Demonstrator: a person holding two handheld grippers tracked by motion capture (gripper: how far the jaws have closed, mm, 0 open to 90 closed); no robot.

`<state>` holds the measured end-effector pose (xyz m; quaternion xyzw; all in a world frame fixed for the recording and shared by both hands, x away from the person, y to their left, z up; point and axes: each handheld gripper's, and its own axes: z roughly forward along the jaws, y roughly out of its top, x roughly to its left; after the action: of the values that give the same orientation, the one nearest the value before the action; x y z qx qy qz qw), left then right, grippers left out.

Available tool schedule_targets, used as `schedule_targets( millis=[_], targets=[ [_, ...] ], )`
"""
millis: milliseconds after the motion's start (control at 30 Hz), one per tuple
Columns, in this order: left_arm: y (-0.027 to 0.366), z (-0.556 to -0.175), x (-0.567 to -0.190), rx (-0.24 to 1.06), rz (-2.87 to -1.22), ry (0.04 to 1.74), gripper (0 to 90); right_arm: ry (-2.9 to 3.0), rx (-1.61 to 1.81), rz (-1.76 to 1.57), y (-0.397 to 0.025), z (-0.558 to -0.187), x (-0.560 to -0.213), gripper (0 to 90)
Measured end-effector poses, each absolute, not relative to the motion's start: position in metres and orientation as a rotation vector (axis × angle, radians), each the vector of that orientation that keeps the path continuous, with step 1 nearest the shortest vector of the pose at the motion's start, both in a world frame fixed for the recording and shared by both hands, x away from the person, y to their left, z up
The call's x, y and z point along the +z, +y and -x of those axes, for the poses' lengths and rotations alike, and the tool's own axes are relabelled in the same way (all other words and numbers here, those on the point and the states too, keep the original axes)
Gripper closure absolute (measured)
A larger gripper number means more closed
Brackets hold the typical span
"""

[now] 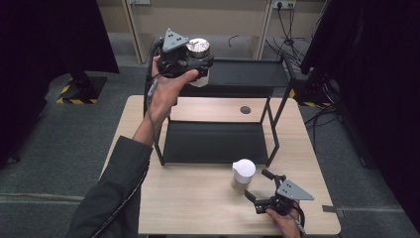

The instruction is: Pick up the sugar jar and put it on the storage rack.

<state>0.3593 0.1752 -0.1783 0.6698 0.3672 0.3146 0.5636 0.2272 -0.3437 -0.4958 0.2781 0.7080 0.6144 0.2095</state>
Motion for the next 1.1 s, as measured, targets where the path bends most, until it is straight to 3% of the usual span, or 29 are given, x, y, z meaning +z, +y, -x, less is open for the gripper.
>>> schedule_targets(
  millis=[1100],
  targets=[
    [0.162, -0.390, -0.203, 0.789, -1.526, 0.948, 31.0, 1.982, 1.717, -0.758, -0.343, -0.228, -0.496, 0.7]
  ],
)
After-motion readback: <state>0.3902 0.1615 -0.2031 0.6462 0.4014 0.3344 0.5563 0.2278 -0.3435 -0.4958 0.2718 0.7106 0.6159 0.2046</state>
